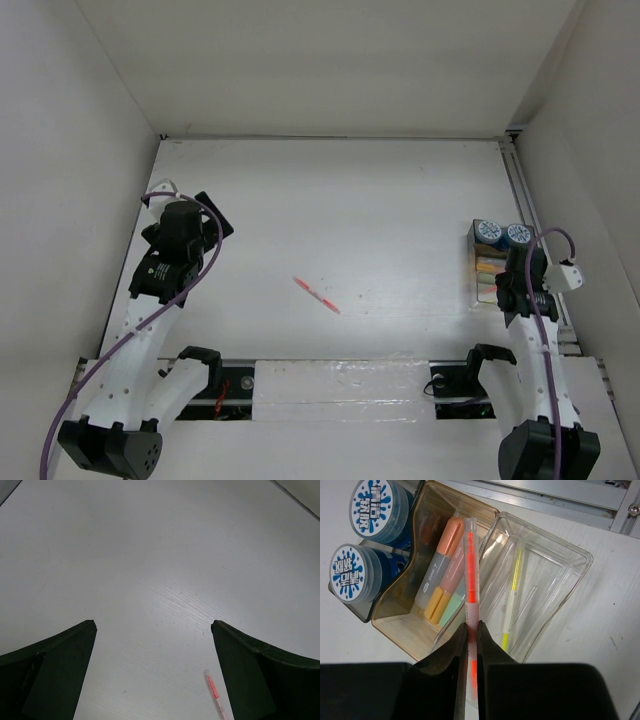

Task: Sort the stationery into containers
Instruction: Place the stationery into the container

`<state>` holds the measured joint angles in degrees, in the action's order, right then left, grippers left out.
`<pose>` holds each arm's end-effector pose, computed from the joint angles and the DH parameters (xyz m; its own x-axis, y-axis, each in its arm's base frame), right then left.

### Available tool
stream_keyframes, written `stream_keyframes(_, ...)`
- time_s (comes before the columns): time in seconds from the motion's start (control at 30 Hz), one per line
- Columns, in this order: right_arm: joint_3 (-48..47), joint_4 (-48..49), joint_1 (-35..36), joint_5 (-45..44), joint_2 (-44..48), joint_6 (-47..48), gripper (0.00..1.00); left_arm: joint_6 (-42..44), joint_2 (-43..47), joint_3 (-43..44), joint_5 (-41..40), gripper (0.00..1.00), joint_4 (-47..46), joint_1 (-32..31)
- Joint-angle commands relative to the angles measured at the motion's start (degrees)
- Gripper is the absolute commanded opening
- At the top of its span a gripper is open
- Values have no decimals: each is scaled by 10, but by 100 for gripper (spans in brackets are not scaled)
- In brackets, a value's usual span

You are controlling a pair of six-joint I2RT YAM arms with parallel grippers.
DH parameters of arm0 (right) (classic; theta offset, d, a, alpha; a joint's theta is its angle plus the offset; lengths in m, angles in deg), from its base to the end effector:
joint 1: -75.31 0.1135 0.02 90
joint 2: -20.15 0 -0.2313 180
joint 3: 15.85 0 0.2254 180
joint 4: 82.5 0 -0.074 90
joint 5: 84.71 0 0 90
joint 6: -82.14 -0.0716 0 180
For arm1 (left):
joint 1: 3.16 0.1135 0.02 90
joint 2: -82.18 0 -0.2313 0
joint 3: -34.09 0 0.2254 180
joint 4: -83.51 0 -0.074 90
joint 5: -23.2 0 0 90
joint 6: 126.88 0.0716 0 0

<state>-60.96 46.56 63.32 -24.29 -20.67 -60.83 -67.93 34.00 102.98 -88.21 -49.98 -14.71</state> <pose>0.1524 -0.0685 0.1825 -0.0195 0.7139 -0.7000 0.8763 0.3493 0.3318 0.2044 -0.0151 0.3044 -0.2954 -0.4298 -0.8533 -0.3361 0.8828 -0.3283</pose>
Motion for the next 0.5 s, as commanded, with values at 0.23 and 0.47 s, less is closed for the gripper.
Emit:
stream_keyframes(0.23,7,20,-3,1,17,-18,13,11,9,17,5,100,-13,-2)
stream_keyframes(0.47,7,20,-3,1,17,-18,24,11,4,17,5,100,-13,-2)
